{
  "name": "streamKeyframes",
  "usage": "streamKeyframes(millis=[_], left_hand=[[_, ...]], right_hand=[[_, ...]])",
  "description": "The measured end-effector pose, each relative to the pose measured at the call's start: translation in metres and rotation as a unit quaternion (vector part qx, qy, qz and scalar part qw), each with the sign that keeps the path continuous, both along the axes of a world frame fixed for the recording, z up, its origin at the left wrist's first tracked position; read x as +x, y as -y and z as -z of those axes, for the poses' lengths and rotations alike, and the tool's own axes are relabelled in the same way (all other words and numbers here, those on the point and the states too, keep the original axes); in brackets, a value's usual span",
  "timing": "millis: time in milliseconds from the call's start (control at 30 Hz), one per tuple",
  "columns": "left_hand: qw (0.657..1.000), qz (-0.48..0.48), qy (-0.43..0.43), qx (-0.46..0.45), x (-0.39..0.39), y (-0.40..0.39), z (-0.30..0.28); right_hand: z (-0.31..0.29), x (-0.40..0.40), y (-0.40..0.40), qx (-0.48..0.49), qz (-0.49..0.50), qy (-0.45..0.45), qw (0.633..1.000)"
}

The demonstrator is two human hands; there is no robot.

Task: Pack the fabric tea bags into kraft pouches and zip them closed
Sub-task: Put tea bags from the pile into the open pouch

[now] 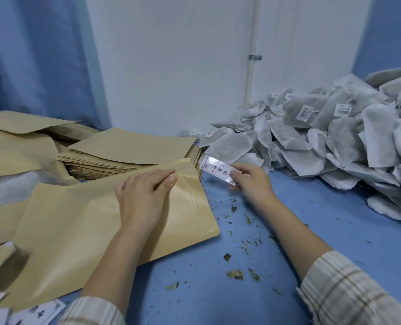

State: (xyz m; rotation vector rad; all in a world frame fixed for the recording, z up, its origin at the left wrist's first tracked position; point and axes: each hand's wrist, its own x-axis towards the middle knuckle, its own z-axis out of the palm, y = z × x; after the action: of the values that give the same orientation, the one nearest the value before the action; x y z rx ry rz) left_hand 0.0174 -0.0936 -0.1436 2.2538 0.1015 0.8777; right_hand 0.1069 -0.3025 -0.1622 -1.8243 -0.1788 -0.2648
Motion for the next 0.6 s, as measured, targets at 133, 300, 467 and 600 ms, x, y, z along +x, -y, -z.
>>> streamKeyframes(millis=[133,300,467,600], left_hand=[[1.000,0.002,0.011,-0.010,-0.002,0.000,-0.002],[0.999,0.016,0.030,-0.003,-0.002,0.007,-0.005],[0.999,0.023,0.027,-0.010,-0.003,0.001,-0.005],[0.995,0.092,0.015,-0.021,-0.005,0.011,-0.005]], right_hand=[[-0.014,-0.013,0.002,0.064,-0.176,-0.063,0.980],[-0.019,-0.033,-0.041,-0.093,-0.232,-0.040,0.967],[-0.017,-0.026,-0.067,-0.192,-0.221,-0.020,0.956],[-0.007,-0.003,-0.074,-0.167,-0.184,-0.122,0.961]])
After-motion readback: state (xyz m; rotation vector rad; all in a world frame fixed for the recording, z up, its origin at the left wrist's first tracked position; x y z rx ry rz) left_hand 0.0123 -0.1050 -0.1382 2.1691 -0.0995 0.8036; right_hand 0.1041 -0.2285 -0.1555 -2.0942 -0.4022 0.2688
